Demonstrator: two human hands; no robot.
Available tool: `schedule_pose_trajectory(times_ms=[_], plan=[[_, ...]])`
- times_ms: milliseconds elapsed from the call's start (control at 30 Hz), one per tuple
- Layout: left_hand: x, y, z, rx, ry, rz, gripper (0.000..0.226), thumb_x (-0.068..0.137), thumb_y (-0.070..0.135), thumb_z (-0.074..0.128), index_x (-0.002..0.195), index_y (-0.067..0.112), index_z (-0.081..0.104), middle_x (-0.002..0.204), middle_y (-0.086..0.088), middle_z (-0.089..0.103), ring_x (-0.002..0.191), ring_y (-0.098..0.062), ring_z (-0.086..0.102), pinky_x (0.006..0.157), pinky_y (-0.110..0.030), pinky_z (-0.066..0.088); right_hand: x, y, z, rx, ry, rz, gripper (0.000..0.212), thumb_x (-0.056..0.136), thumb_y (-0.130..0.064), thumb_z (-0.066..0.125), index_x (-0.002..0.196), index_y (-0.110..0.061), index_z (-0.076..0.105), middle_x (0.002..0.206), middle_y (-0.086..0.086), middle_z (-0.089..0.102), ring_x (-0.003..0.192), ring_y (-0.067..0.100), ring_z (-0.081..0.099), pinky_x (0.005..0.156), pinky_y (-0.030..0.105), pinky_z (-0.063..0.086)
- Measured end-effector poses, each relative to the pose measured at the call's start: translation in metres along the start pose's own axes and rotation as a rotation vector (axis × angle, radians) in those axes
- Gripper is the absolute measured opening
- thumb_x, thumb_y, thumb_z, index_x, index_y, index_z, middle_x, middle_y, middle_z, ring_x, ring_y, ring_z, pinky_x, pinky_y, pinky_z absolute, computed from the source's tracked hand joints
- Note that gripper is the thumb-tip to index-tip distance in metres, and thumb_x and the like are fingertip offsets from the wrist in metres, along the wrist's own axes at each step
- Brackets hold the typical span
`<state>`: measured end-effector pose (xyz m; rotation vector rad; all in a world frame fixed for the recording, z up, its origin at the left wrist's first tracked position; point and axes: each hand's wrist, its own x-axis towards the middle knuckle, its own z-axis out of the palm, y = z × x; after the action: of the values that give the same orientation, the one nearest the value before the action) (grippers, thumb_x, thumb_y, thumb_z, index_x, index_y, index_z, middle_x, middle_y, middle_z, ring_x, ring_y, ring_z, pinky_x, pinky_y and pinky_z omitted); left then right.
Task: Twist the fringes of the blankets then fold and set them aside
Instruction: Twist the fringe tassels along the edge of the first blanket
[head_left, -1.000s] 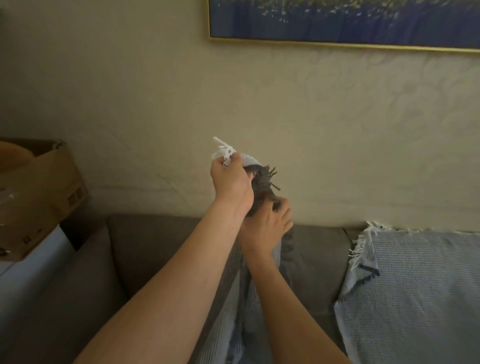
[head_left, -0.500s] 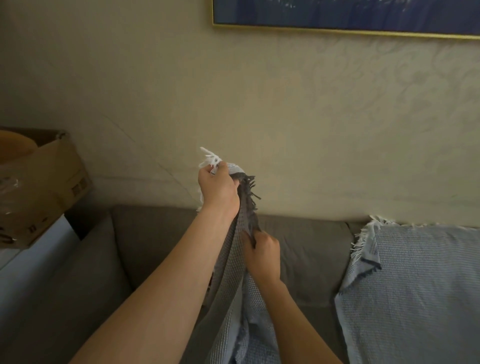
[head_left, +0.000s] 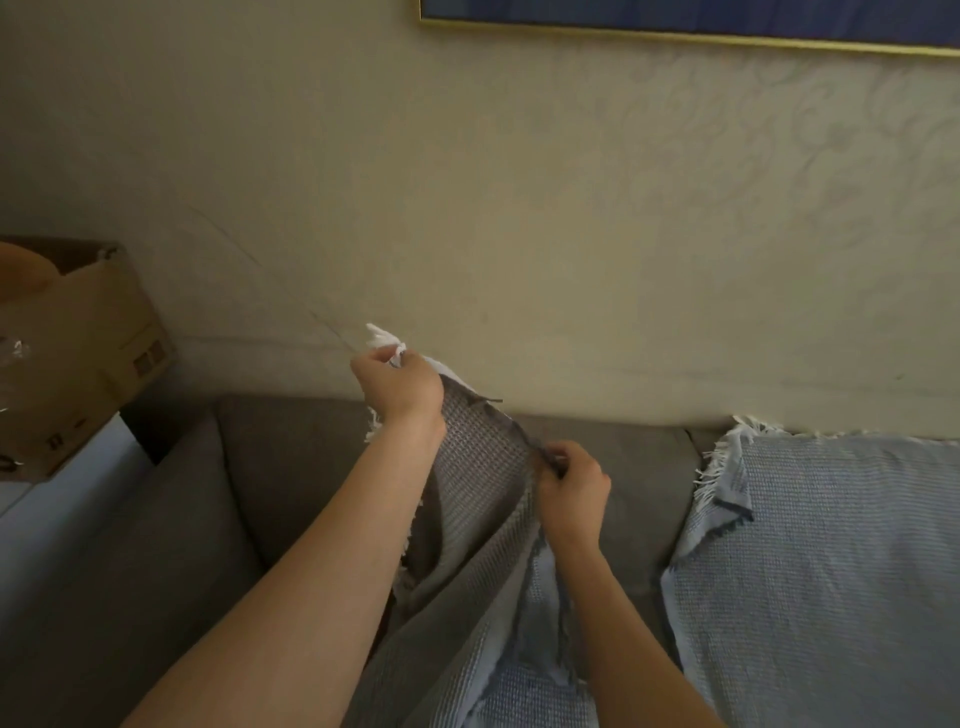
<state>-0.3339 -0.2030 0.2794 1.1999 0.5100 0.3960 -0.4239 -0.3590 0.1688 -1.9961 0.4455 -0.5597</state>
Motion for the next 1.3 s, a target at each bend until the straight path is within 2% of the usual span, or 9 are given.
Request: schedule_pose_trajectory(times_ms=[133, 267, 467, 600, 733, 867, 1000, 1067, 1300], plan=[[0.001, -0.006, -0.020, 0.063, -0.035, 0.027, 0.041, 0.093, -0.014, 0.039, 0.123, 0.014, 0.039, 0.132, -0.015, 0.048, 0.113, -0.031, 0.061, 0.092, -0.037, 0.056, 0.001, -0.007, -0.010, 0.092, -0.040, 0.035, 0.012, 0.097, -0.002, 0.059, 0.090, -0.012, 0.059, 0.079, 0.000, 0.066, 0.069, 0.011, 0.058, 0.057, 0.018, 0.045], [0.008, -0.009, -0.047, 0.348, -0.132, 0.003, 0.045, 0.094, -0.017, 0.048, 0.118, 0.009, 0.073, 0.146, -0.014, 0.057, 0.122, -0.028, 0.061, 0.088, -0.028, 0.054, 0.009, -0.019, -0.019, 0.230, -0.147, 0.035, 0.010, 0.101, -0.007, 0.062, 0.095, -0.015, 0.059, 0.087, 0.003, 0.065, 0.076, 0.015, 0.061, 0.066, 0.029, 0.050], [-0.005, -0.022, -0.070, 0.694, -0.480, 0.062, 0.049, 0.090, -0.014, 0.050, 0.108, 0.018, 0.082, 0.141, -0.002, 0.066, 0.139, -0.018, 0.054, 0.111, -0.034, 0.044, 0.019, -0.039, -0.019, 0.113, -0.255, -0.158, 0.016, 0.102, -0.024, 0.067, 0.088, -0.019, 0.072, 0.067, -0.008, 0.063, 0.058, 0.012, 0.051, 0.057, 0.027, 0.042], [-0.011, -0.032, -0.074, 0.789, -0.781, 0.191, 0.042, 0.077, 0.030, 0.074, 0.117, 0.039, 0.072, 0.151, 0.006, 0.052, 0.136, -0.014, 0.051, 0.121, -0.051, 0.039, 0.016, -0.050, -0.013, 0.154, -0.257, -0.223, 0.035, 0.099, -0.031, 0.070, 0.073, -0.009, 0.064, 0.056, -0.007, 0.041, 0.056, 0.008, 0.035, 0.056, 0.030, 0.030], [-0.009, -0.034, -0.077, 1.002, -0.864, 0.282, 0.083, 0.059, 0.098, 0.065, 0.130, 0.055, 0.063, 0.173, 0.025, 0.009, 0.163, -0.030, 0.006, 0.128, -0.067, 0.006, 0.011, -0.061, -0.012, 0.266, -0.334, -0.221, 0.015, 0.097, -0.018, 0.075, 0.083, -0.011, 0.079, 0.065, -0.008, 0.067, 0.063, 0.005, 0.055, 0.060, 0.032, 0.046], [-0.014, -0.024, -0.081, 1.014, -0.758, 0.526, 0.081, 0.068, 0.088, 0.068, 0.132, 0.040, 0.069, 0.166, 0.021, 0.034, 0.162, -0.027, 0.001, 0.120, -0.069, -0.019, 0.010, -0.065, -0.015, 0.331, -0.387, -0.205, 0.008, 0.096, -0.016, 0.077, 0.093, -0.011, 0.083, 0.087, 0.016, 0.079, 0.078, 0.019, 0.072, 0.070, 0.045, 0.057], [-0.017, -0.017, -0.082, 0.808, -0.765, 0.565, 0.034, 0.076, 0.062, 0.085, 0.099, 0.039, 0.075, 0.107, 0.019, 0.070, 0.125, -0.006, 0.058, 0.128, -0.060, 0.019, 0.010, -0.065, -0.014, 0.311, -0.427, -0.213, 0.015, 0.097, -0.016, 0.076, 0.088, -0.004, 0.080, 0.076, 0.015, 0.075, 0.070, 0.011, 0.061, 0.066, 0.033, 0.051], [-0.019, -0.016, -0.080, 0.707, -0.861, 0.482, 0.023, 0.085, 0.043, 0.086, 0.101, 0.032, 0.074, 0.094, 0.011, 0.076, 0.094, -0.009, 0.072, 0.098, -0.055, 0.056, 0.010, -0.066, -0.014, 0.313, -0.424, -0.224, 0.013, 0.096, -0.015, 0.076, 0.089, -0.006, 0.082, 0.080, 0.015, 0.077, 0.071, 0.009, 0.063, 0.067, 0.029, 0.052], [-0.028, -0.017, -0.072, 0.717, -0.946, 0.261, 0.021, 0.109, 0.039, 0.054, 0.122, 0.028, 0.065, 0.114, 0.003, 0.073, 0.109, -0.014, 0.069, 0.103, -0.052, 0.053, 0.011, -0.064, -0.010, 0.293, -0.394, -0.231, 0.010, 0.095, -0.024, 0.077, 0.093, -0.016, 0.083, 0.084, 0.019, 0.076, 0.074, 0.016, 0.062, 0.070, 0.050, 0.056]])
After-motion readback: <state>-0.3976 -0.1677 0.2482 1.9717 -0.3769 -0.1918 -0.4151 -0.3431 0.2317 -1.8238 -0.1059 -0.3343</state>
